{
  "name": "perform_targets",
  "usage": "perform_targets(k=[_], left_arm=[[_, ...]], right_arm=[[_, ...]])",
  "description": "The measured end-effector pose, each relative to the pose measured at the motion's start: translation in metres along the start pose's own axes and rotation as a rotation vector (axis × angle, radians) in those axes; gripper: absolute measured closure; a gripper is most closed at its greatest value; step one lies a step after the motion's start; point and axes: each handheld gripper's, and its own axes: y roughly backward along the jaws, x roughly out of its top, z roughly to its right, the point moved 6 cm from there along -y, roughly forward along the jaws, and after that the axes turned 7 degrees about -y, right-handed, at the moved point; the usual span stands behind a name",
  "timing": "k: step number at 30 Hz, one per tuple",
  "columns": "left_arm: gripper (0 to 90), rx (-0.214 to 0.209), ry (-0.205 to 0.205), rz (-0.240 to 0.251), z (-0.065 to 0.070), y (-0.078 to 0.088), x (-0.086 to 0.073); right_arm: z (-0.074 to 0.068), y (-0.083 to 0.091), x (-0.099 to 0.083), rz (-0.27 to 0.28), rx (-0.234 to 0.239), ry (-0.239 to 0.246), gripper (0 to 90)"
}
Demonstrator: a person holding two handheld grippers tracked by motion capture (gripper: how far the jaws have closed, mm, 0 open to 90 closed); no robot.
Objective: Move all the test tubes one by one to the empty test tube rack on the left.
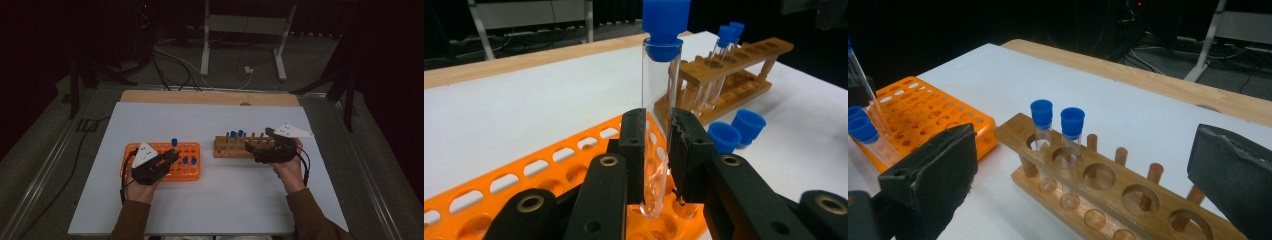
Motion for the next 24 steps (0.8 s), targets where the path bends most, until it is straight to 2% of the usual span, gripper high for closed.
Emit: perform_targets(k=[3, 11, 18, 24], left_arm=[[78.3, -0.002, -0.005, -0.011, 0.002, -0.002, -0.003], [78.3, -0.018, -0.011, -0.046, 0.009, -0.003, -0.014], [78.3, -0.023, -0.035, -0.131, 0.012, -0.007, -0.028], [78.2, -0.021, -0.060, -0.162, 0.015, -0.010, -0.032]], right_arm=[[0.002, 0.003, -0.002, 0.001, 0.006, -0.016, 0.0], [0.003, 0.011, -0.003, 0.012, 0.004, -0.008, 0.0], [0.006, 0.012, -0.006, 0.015, 0.003, -0.018, 0.0], [0.006, 0.012, -0.007, 0.014, 0.009, -0.022, 0.0]])
